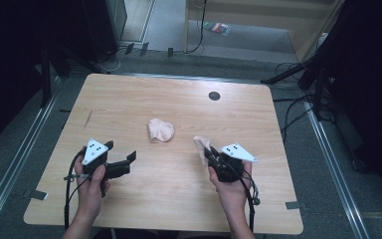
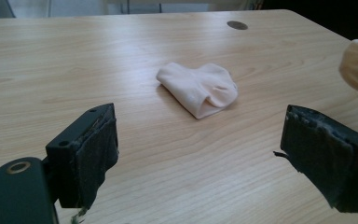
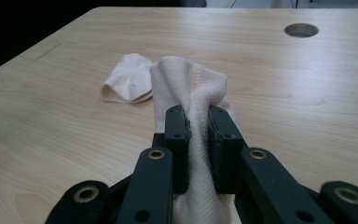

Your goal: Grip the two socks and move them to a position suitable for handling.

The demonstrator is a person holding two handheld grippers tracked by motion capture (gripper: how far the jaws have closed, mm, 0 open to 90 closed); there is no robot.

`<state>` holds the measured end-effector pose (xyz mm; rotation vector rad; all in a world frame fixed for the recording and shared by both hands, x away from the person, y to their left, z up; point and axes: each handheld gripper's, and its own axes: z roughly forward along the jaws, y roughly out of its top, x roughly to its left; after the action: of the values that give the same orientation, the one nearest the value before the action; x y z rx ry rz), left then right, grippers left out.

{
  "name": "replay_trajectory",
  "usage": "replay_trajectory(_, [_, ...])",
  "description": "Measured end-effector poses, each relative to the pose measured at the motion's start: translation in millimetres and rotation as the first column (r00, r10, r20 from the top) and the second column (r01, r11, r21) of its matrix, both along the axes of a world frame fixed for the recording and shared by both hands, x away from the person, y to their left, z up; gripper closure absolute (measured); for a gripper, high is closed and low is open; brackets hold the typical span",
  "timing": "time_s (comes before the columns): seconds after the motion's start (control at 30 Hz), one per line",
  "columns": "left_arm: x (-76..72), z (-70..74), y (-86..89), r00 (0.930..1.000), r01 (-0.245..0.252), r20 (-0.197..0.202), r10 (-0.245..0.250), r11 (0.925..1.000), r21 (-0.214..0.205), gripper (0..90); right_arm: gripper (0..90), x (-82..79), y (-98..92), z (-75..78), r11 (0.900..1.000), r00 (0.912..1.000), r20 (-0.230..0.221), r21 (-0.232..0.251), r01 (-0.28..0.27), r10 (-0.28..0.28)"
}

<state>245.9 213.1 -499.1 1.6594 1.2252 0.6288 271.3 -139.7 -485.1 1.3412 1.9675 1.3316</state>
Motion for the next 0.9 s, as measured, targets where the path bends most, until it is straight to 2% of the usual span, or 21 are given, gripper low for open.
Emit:
replay_trajectory(0.1, [-1.2, -4.7, -4.3, 0.9997, 0.018, -0.014, -0.018, 0.9998, -0.013, 11.1, 80.5, -5.3, 6.4, -3.3, 0.9996, 0.9995, -0.009, 0.005, -0.029, 0.029])
replay_trajectory(0.13, [-3.3, -8.0, -8.9, 0.9989, 0.042, -0.018, -0.042, 0.9990, -0.015, 11.1, 80.5, -8.9, 11.1, -4.8, 0.9992, 0.9992, -0.016, 0.013, -0.038, 0.038])
replay_trajectory(0.2, [-6.3, -10.8, -14.2, 0.9977, 0.064, -0.020, -0.064, 0.9979, -0.004, 11.1, 80.4, -11.5, 15.5, -5.9, 0.9985, 0.9986, -0.011, 0.014, -0.052, 0.053])
replay_trajectory(0.33, [-9.8, -12.8, -21.3, 0.9939, 0.108, -0.022, -0.108, 0.9940, -0.017, 11.1, 80.4, -20.2, 31.6, -10.9, 0.9959, 0.9958, -0.010, 0.004, -0.091, 0.091])
replay_trajectory(0.5, [-12.7, -15.1, -27.4, 0.9885, 0.149, -0.024, -0.149, 0.9888, -0.007, 11.1, 80.4, -27.2, 47.5, -19.9, 0.9919, 0.9923, -0.010, -0.026, -0.124, 0.124])
replay_trajectory(0.73, [-12.9, -24.7, -37.3, 0.9791, 0.197, -0.052, -0.197, 0.9804, -0.001, 11.1, 80.0, -30.6, 65.7, -40.0, 0.9857, 0.9856, -0.059, -0.048, -0.162, 0.159])
replay_trajectory(0.83, [-12.7, -25.9, -39.0, 0.9770, 0.205, -0.059, -0.205, 0.9787, 0.001, 11.2, 74.8, -30.4, 69.6, -44.2, 0.9836, 0.9829, -0.068, -0.046, -0.174, 0.171])
replay_trajectory(0.87, [-12.5, -26.8, -39.6, 0.9765, 0.207, -0.062, -0.207, 0.9783, 0.001, 11.2, 54.5, -27.5, 71.0, -47.5, 0.9799, 0.9747, -0.102, 0.003, -0.199, 0.199])
replay_trajectory(0.9, [-12.2, -27.1, -39.2, 0.9764, 0.207, -0.063, -0.207, 0.9783, 0.002, 11.1, 50.9, -26.7, 69.7, -47.1, 0.9799, 0.9752, -0.096, 0.017, -0.199, 0.200])
